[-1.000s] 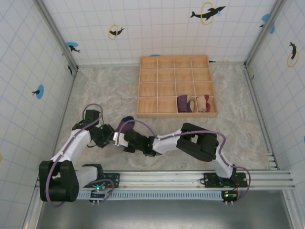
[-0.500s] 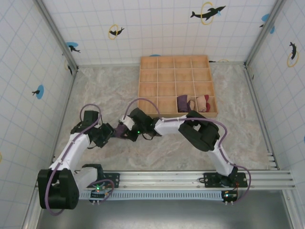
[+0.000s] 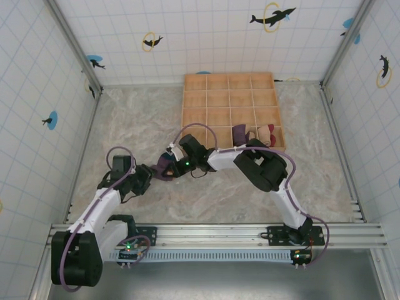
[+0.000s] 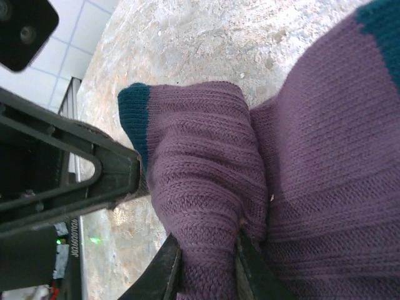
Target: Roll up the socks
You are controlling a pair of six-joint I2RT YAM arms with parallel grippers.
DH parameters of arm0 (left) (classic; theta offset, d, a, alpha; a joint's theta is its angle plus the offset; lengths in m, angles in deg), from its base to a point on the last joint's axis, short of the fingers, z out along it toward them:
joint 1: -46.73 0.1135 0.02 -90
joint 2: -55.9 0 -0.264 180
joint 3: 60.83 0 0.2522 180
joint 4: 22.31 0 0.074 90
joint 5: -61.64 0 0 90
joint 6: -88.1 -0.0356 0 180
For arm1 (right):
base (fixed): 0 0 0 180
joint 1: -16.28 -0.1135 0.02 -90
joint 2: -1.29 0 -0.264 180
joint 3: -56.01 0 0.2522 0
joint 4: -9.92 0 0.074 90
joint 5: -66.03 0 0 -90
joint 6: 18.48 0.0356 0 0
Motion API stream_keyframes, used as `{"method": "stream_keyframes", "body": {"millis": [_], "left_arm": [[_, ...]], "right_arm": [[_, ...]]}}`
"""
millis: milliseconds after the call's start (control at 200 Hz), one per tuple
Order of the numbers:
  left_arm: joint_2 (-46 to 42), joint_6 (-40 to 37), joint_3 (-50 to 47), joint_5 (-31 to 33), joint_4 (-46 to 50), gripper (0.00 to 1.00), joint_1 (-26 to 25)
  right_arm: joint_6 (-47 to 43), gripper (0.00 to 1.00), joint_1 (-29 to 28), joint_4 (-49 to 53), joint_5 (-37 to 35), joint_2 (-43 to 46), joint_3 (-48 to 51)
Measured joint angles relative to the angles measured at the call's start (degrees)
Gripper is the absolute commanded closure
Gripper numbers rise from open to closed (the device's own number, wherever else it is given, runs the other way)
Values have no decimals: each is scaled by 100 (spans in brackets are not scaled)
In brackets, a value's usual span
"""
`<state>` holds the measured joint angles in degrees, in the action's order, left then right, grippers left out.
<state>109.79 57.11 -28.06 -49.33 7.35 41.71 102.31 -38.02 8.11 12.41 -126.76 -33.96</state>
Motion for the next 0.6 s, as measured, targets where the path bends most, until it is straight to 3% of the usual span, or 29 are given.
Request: {"method": "stream_keyframes", "body": {"millis": [295,601], "left_arm": [[166,457,-343,133,-831,42,-376],[562,555,-437,306,-1574,66,-584]], "right_arm": [[890,100,48,-365,125,-4,184],[1340,96,114,-595,260,-57,254]]}}
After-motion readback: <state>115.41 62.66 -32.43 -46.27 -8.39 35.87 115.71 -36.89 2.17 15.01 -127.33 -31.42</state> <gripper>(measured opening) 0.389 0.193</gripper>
